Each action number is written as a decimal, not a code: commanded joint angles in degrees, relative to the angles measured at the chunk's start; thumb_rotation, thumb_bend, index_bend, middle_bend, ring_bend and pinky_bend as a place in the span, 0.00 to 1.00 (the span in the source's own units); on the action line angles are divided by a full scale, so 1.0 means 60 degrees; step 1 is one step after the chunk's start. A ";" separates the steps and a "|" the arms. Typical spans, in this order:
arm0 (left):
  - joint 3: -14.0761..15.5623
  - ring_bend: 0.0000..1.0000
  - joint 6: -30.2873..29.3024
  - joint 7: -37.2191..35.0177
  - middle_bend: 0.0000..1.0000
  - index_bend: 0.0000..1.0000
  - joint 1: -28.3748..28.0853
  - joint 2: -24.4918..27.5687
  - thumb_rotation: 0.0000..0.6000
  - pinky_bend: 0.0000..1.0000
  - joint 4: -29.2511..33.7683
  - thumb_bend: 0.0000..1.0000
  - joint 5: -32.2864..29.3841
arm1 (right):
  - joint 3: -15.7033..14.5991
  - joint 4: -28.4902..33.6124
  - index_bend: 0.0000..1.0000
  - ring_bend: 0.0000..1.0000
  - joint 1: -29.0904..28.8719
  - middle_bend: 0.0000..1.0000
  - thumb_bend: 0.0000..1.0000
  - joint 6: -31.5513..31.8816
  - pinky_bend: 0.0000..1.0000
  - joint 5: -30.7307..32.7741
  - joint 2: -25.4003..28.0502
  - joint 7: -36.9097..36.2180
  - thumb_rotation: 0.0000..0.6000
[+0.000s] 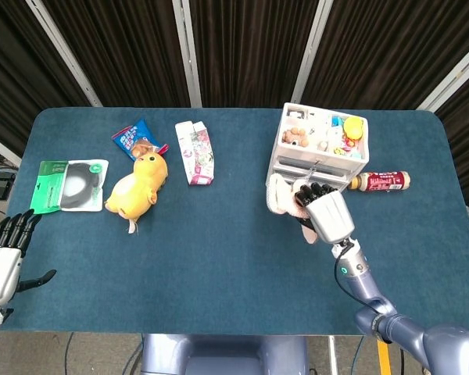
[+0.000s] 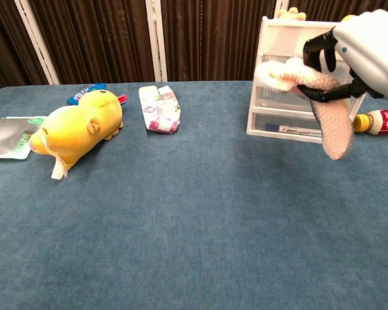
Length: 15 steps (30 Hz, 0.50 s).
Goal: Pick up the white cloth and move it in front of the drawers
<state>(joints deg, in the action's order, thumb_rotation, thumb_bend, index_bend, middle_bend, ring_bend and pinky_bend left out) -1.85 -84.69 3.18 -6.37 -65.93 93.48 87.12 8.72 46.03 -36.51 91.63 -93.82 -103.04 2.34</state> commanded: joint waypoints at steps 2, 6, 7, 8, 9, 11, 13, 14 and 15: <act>-0.0001 0.00 0.0001 -0.0013 0.00 0.00 0.0003 0.0001 1.00 0.00 0.0002 0.01 -0.0011 | -0.0138 -0.0101 0.43 0.43 0.0198 0.46 0.20 -0.0477 0.70 0.0272 -0.0177 0.0053 1.00; -0.0011 0.00 0.0018 -0.0024 0.00 0.00 -0.0005 0.0010 1.00 0.00 0.0000 0.01 -0.0032 | -0.0165 0.0041 0.27 0.26 0.0339 0.31 0.12 -0.0715 0.51 0.0445 -0.0130 0.0239 1.00; -0.0011 0.00 0.0019 -0.0030 0.00 0.00 -0.0005 0.0013 1.00 0.00 0.0002 0.01 -0.0032 | -0.0176 0.0090 0.23 0.22 0.0379 0.27 0.09 -0.0752 0.48 0.0476 -0.0104 0.0271 1.00; -0.0011 0.00 0.0018 -0.0030 0.00 0.00 -0.0006 0.0016 1.00 0.00 0.0001 0.01 -0.0031 | -0.0190 0.0146 0.21 0.20 0.0432 0.25 0.08 -0.0800 0.46 0.0520 -0.0074 0.0327 1.00; -0.0010 0.00 0.0018 -0.0029 0.00 0.00 -0.0006 0.0015 1.00 0.00 0.0000 0.01 -0.0028 | -0.0195 0.0182 0.18 0.17 0.0468 0.22 0.06 -0.0821 0.44 0.0548 -0.0053 0.0379 1.00; -0.0005 0.00 0.0017 -0.0035 0.00 0.00 -0.0004 0.0018 1.00 0.00 0.0001 0.01 -0.0023 | -0.0235 0.0306 0.13 0.13 0.0572 0.18 0.03 -0.0863 0.41 0.0591 0.0031 0.0505 1.00; 0.0000 0.00 0.0009 -0.0046 0.00 0.00 -0.0004 0.0024 1.00 0.00 0.0007 0.01 -0.0001 | -0.0351 0.0514 0.09 0.10 0.0746 0.15 0.01 -0.0810 0.37 0.0560 0.0235 0.0604 1.00; 0.0004 0.00 0.0005 -0.0052 0.00 0.00 -0.0002 0.0026 1.00 0.00 0.0006 0.01 0.0006 | -0.0407 0.0657 0.09 0.09 0.0809 0.14 0.00 -0.0778 0.36 0.0519 0.0366 0.0625 1.00; 0.0007 0.00 0.0002 -0.0057 0.00 0.00 0.0000 0.0028 1.00 0.00 0.0006 0.01 0.0010 | -0.0443 0.0756 0.08 0.08 0.0851 0.13 0.00 -0.0756 0.35 0.0491 0.0463 0.0645 1.00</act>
<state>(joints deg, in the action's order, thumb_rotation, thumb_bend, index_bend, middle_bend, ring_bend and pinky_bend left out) -1.81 -84.68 2.84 -6.38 -65.76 93.52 87.18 6.62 49.51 -32.09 86.80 -90.59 -101.29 5.84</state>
